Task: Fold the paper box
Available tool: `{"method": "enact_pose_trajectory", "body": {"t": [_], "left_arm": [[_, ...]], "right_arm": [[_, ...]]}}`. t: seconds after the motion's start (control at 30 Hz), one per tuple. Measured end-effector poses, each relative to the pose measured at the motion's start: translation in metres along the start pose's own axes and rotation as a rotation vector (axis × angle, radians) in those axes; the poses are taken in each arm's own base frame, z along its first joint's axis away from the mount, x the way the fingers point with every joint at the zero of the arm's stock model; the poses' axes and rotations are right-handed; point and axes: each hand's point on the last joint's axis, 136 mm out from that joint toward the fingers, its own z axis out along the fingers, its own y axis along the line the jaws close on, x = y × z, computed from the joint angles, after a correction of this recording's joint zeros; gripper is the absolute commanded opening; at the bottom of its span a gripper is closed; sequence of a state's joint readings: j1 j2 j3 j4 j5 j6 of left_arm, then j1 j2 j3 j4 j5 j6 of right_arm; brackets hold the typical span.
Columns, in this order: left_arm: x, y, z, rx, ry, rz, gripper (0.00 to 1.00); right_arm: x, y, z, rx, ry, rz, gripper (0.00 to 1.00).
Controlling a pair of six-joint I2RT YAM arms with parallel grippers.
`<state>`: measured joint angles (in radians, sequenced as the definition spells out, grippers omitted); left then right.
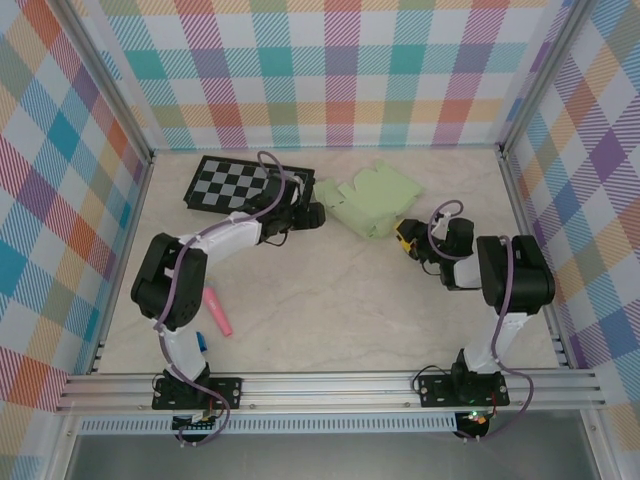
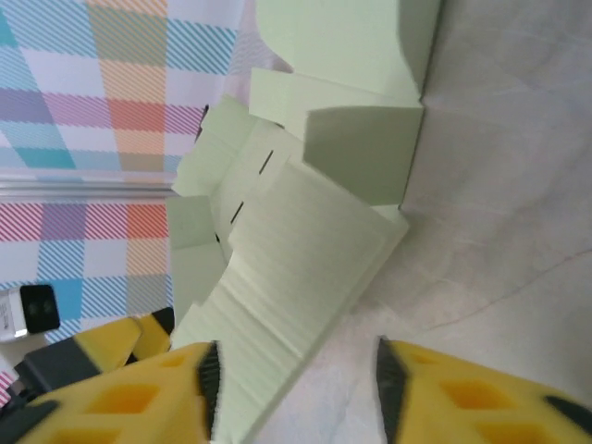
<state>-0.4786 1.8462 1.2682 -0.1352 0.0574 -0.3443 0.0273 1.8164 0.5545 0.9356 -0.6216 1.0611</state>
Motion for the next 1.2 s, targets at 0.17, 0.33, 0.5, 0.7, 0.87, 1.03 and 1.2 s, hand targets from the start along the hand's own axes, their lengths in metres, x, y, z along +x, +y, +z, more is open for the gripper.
{"method": "enact_pose_trajectory", "body": {"t": [0.17,0.33,0.5,0.7,0.87,1.03,1.2], "left_arm": [[-0.006,-0.006,0.008,0.019,0.035,-0.006,0.91],[-0.042,-0.006,0.011,0.059,0.015,-0.088,0.91],[-0.056,0.013,0.022,0.074,0.025,-0.205,0.90],[-0.073,0.017,0.039,0.060,0.044,-0.187,0.88],[-0.090,0.008,0.053,0.081,0.051,-0.140,0.84],[-0.079,0.012,0.054,0.065,0.094,-0.132,0.85],[-0.076,0.018,0.054,0.039,0.116,-0.111,0.85]], "right_arm": [[0.001,0.015,-0.011,0.033,-0.001,0.036,0.66],[0.009,0.015,-0.011,0.082,0.015,0.140,0.71],[0.027,0.016,0.004,0.139,0.047,0.247,0.73],[0.030,0.033,0.027,0.154,0.045,0.254,0.74],[0.013,0.033,0.047,0.193,0.045,0.194,0.73],[0.013,0.020,0.050,0.275,0.062,0.128,0.73],[0.016,0.013,0.049,0.367,0.081,0.008,0.67]]}}
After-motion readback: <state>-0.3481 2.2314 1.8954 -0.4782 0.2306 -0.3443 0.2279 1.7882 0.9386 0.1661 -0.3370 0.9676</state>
